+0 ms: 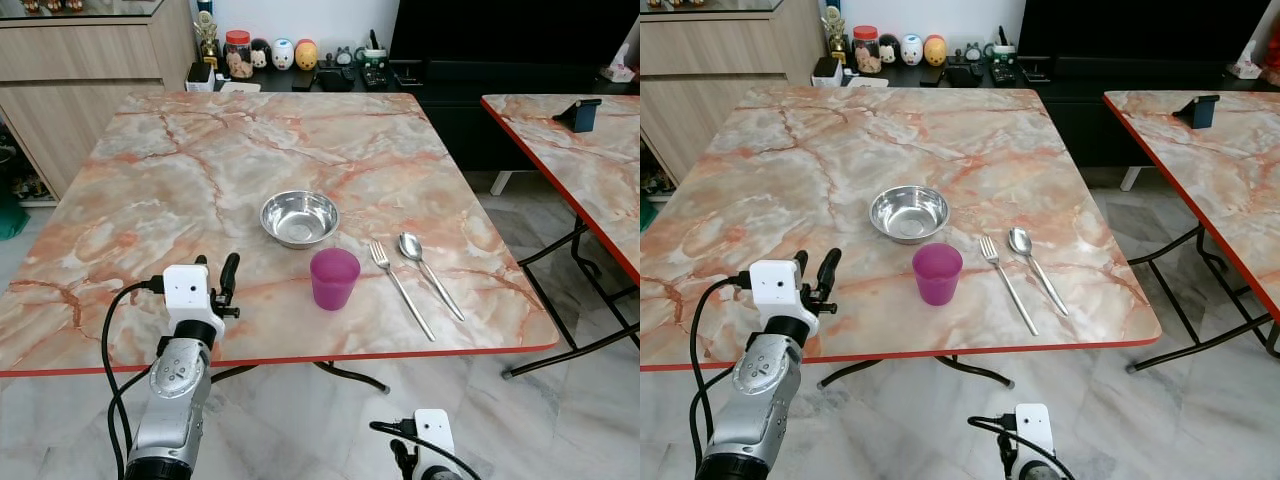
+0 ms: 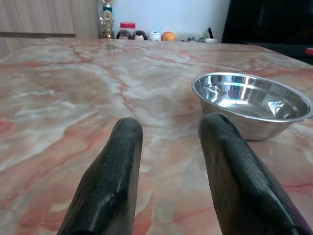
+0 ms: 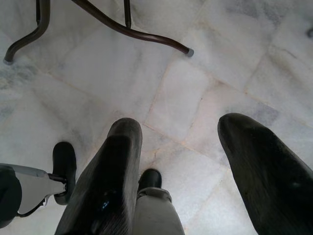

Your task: Setting the table

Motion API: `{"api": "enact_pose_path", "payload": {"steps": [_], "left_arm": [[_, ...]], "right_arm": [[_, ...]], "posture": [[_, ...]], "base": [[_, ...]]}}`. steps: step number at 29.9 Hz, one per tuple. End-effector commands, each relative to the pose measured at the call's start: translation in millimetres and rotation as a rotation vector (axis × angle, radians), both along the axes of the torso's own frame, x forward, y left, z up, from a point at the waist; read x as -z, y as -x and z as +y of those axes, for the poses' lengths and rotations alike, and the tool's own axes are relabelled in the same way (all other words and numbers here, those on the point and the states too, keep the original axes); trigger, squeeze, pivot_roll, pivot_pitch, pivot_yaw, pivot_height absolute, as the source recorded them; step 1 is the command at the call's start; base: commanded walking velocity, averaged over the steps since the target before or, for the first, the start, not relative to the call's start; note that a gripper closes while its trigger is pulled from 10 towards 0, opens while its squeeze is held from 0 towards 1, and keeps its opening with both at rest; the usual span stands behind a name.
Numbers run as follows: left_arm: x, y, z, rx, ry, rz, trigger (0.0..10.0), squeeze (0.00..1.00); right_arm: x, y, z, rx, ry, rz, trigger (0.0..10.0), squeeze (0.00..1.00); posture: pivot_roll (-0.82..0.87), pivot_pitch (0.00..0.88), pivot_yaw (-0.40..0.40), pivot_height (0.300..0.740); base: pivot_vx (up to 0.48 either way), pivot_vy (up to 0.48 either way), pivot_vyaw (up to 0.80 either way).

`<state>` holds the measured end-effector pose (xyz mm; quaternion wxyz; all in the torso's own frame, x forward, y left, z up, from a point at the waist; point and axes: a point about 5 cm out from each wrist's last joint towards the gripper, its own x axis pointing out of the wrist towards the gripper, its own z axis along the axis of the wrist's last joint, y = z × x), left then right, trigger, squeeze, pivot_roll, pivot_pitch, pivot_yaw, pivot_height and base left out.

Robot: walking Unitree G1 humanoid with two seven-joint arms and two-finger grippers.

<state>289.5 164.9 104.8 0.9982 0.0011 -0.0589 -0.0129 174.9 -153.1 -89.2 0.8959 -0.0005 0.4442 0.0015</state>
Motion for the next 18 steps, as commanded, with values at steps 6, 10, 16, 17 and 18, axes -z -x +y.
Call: {"api": "enact_pose_path", "payload": {"steps": [6, 10, 16, 17, 18], "left_arm": [[7.3, 1.4, -1.9, -0.001, -0.014, 0.008, 10.0, 0.0], [6.9, 1.5, -1.7, -0.003, -0.018, 0.0, 10.0, 0.0], [8.6, 1.0, -2.4, 0.005, -0.03, 0.005, 10.0, 0.0], [9.0, 1.0, -2.7, 0.007, -0.028, 0.007, 10.0, 0.0], [9.3, 1.0, -2.8, 0.008, -0.026, 0.008, 10.0, 0.0]], "right_arm": [[-0.5, -0.7, -1.6, 0.006, 0.0, -0.007, 10.0, 0.0], [-0.5, -0.8, -1.6, 0.003, 0.001, -0.006, 10.0, 0.0], [-0.6, -0.9, -1.8, 0.001, 0.001, -0.006, 10.0, 0.0], [-0.6, -0.9, -1.8, 0.0, 0.001, -0.006, 10.0, 0.0], [-0.6, -1.0, -1.8, 0.0, 0.002, -0.006, 10.0, 0.0]], "posture": [[0.09, 0.0, -0.077, 0.74], [0.09, 0.0, -0.079, 0.74], [0.09, 0.0, -0.08, 0.74], [0.09, 0.0, -0.08, 0.74], [0.09, 0.0, -0.08, 0.74]], "base": [[0.0, 0.0, 0.0], [0.0, 0.0, 0.0], [0.0, 0.0, 0.0], [0.0, 0.0, 0.0], [0.0, 0.0, 0.0]]}}
